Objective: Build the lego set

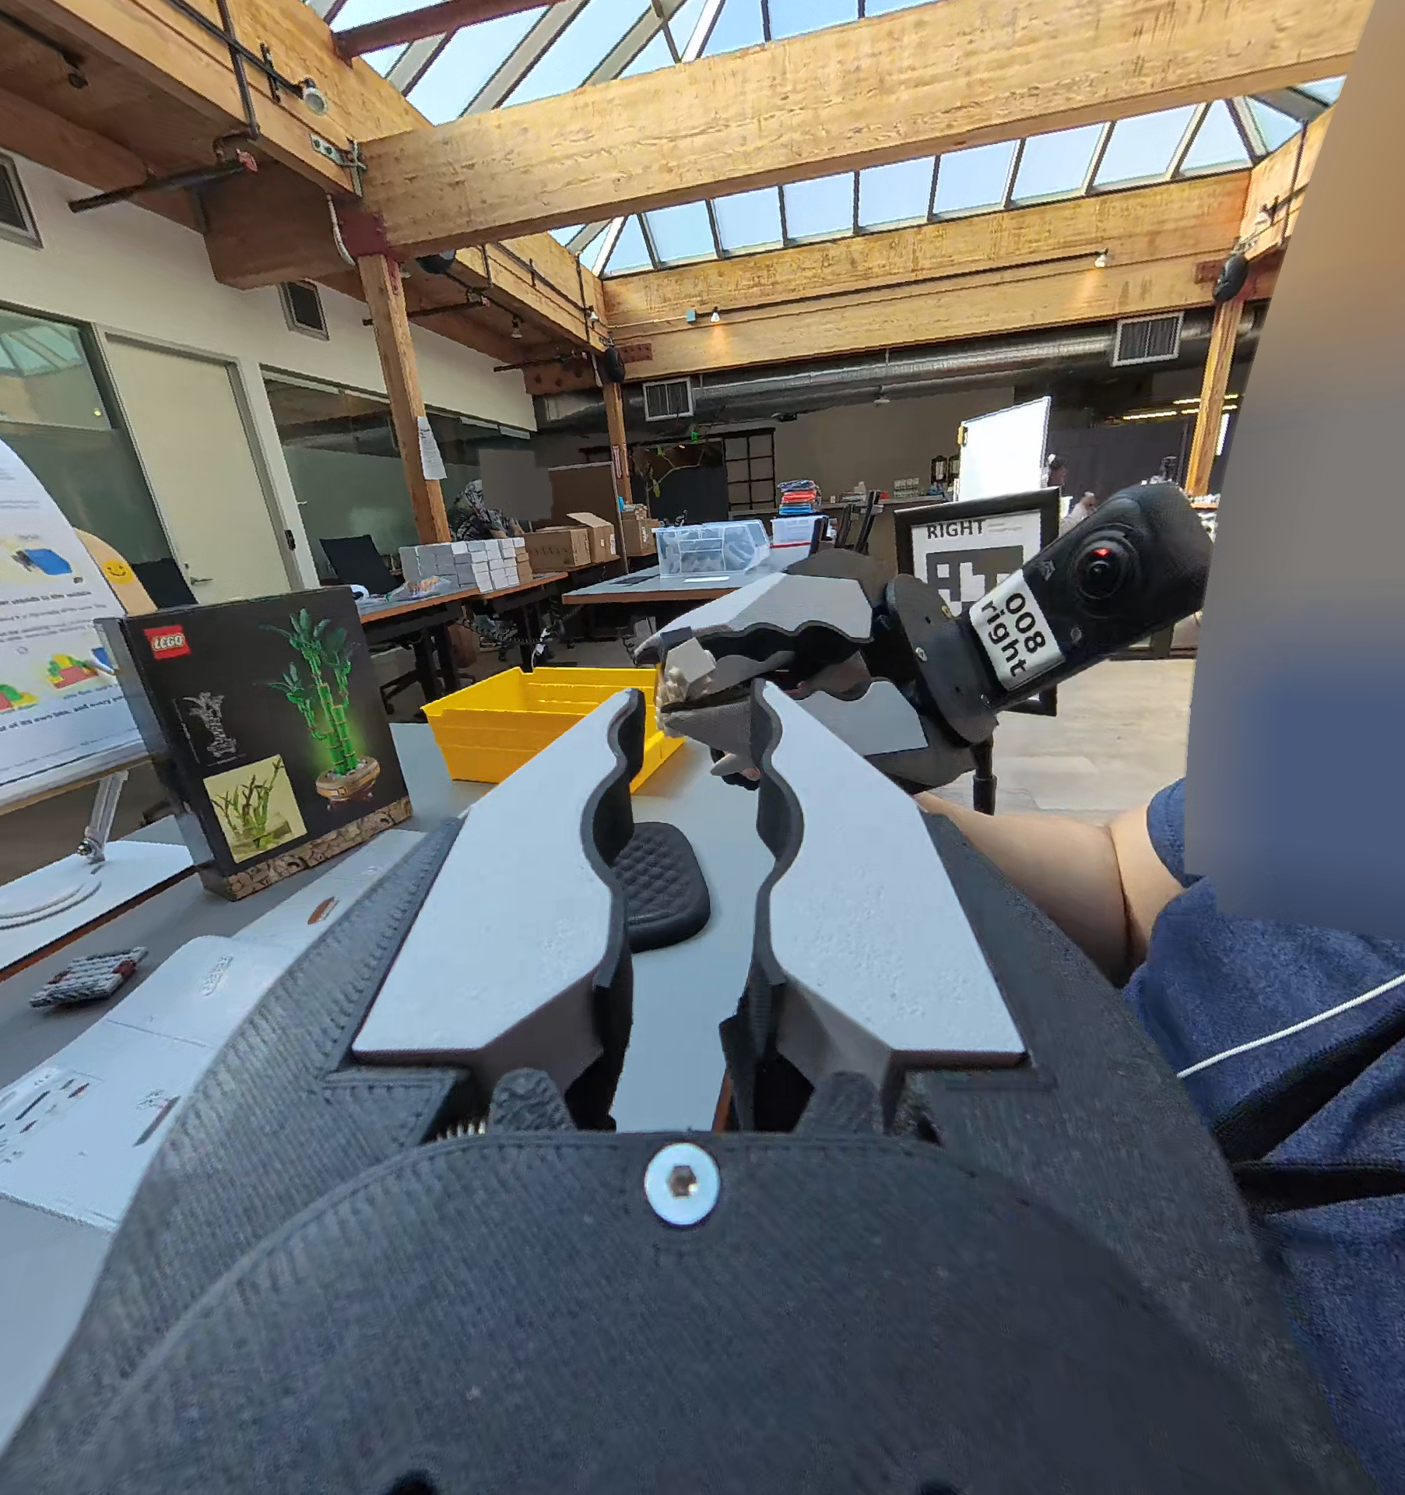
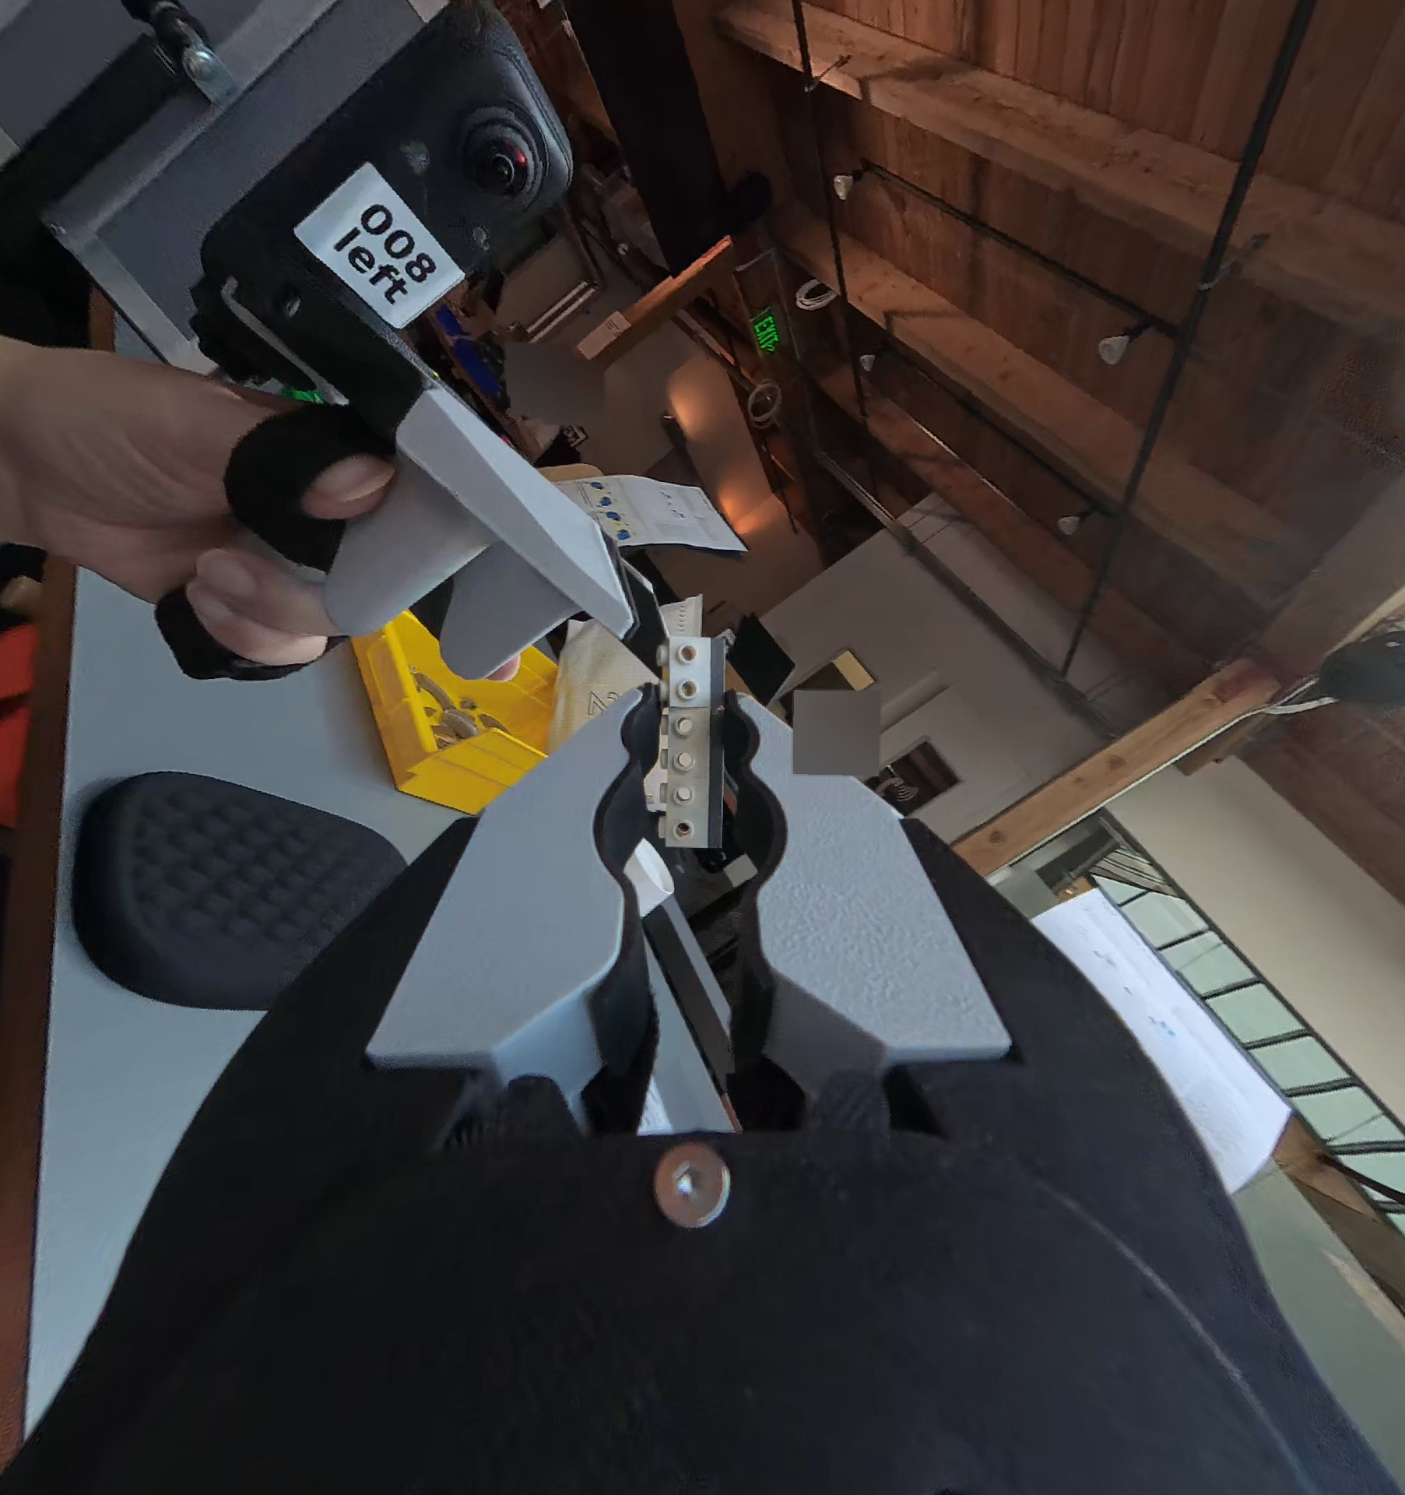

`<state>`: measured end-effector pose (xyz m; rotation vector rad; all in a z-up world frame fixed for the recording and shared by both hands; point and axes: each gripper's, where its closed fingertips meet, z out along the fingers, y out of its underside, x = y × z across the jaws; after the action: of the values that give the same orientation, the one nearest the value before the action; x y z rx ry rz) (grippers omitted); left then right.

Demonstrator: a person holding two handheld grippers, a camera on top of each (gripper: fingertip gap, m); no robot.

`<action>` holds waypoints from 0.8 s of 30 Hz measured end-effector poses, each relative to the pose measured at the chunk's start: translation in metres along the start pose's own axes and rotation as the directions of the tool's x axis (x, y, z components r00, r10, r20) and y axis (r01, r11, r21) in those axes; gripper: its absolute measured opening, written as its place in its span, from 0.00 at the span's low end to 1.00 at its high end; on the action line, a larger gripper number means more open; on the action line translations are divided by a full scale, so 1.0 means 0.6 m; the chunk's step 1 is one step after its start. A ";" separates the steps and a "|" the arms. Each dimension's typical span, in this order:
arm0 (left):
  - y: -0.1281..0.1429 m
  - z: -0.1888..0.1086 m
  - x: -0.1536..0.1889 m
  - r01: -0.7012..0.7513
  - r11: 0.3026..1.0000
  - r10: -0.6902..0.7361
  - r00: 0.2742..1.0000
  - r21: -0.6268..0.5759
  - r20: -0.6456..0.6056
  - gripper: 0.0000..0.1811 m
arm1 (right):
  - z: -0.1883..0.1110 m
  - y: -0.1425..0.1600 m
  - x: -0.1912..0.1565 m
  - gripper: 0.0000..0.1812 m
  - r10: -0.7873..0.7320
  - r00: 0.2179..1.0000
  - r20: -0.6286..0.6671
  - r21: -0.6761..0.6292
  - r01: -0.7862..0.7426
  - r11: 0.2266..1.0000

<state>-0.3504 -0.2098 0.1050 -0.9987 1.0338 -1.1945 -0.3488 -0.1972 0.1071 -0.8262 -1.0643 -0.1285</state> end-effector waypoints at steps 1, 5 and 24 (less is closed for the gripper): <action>0.001 0.002 0.003 0.022 1.000 -0.022 1.000 -0.010 -0.007 0.12 | 0.000 -0.003 0.001 0.07 -0.041 0.999 -0.030 -0.006 0.040 0.999; 0.004 0.009 -0.002 0.044 0.999 -0.043 0.998 -0.025 0.051 0.12 | 0.003 -0.005 -0.001 0.07 -0.134 0.986 -0.096 -0.035 0.131 0.991; 0.005 0.008 -0.006 -0.065 0.997 0.069 0.993 -0.037 0.097 0.05 | 0.011 -0.004 -0.011 0.07 -0.010 1.000 -0.004 0.012 0.010 1.000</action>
<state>-0.3455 -0.2056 0.1036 -1.0306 1.0049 -1.0664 -0.3580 -0.1964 0.1043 -0.8095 -1.0644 -0.1327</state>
